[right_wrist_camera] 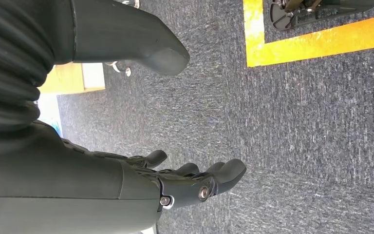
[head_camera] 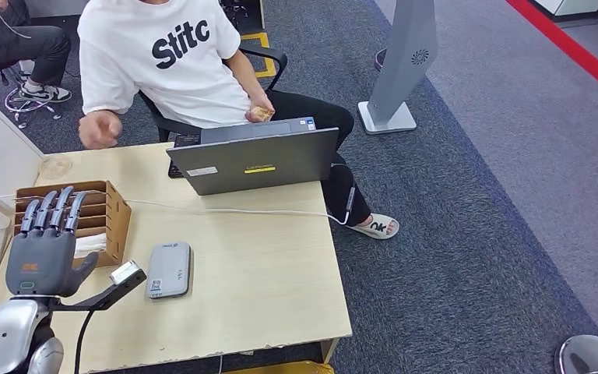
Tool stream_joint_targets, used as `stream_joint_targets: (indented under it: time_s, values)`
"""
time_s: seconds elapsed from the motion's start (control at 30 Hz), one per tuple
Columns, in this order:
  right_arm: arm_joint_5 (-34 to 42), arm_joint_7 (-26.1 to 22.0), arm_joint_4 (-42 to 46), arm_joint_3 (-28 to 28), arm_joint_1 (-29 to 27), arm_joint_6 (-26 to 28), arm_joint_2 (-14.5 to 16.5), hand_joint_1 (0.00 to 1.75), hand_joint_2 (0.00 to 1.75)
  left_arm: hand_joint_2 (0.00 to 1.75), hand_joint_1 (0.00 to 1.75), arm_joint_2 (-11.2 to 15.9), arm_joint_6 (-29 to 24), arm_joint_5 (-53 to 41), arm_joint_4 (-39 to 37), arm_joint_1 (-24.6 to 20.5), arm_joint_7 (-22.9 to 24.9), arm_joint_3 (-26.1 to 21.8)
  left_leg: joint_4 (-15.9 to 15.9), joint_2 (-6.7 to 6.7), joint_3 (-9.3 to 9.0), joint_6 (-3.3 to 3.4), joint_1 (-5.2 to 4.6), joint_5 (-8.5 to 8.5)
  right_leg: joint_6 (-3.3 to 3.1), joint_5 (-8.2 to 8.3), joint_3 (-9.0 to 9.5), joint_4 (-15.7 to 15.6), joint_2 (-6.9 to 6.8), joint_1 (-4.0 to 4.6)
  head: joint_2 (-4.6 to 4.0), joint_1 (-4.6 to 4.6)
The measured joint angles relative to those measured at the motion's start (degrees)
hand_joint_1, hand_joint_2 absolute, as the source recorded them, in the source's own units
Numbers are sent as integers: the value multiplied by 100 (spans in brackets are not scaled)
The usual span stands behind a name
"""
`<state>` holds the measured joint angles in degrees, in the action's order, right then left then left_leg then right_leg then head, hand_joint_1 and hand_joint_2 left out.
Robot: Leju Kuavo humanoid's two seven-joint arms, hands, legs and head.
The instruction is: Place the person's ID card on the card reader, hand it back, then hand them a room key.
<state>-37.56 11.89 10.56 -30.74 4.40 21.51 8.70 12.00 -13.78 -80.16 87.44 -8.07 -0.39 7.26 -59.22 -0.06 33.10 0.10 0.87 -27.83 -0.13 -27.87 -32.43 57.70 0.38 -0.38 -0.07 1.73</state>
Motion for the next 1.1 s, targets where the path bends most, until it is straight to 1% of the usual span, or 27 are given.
stream_joint_targets:
  time_s: [0.17,0.37,0.6,0.87,1.1]
  values:
    - [-36,2,0,-21,0,-10,0,0,175,175,0,6,136,208,-357,-152,10,-8,0,0,0,0,0,0,0,0,1,0,0,0,0,0]
    - [-64,2,0,-30,1,-56,0,0,175,175,0,4,181,235,-747,-216,-60,-11,0,0,0,0,0,0,0,0,0,0,1,0,0,1]
    - [-67,2,0,-32,0,-58,0,0,175,175,0,2,185,234,-941,-254,-71,-11,0,0,0,0,0,0,0,0,-1,0,0,0,0,0]
    - [-108,20,0,-36,3,-59,0,0,175,175,0,-13,180,258,-1181,-482,-71,-11,0,-1,0,0,0,0,0,1,0,0,0,0,0,0]
    - [-108,20,0,-39,4,-59,0,0,175,175,0,-34,176,273,-1300,-513,-71,-11,0,-1,1,0,0,0,0,0,0,0,0,0,0,1]
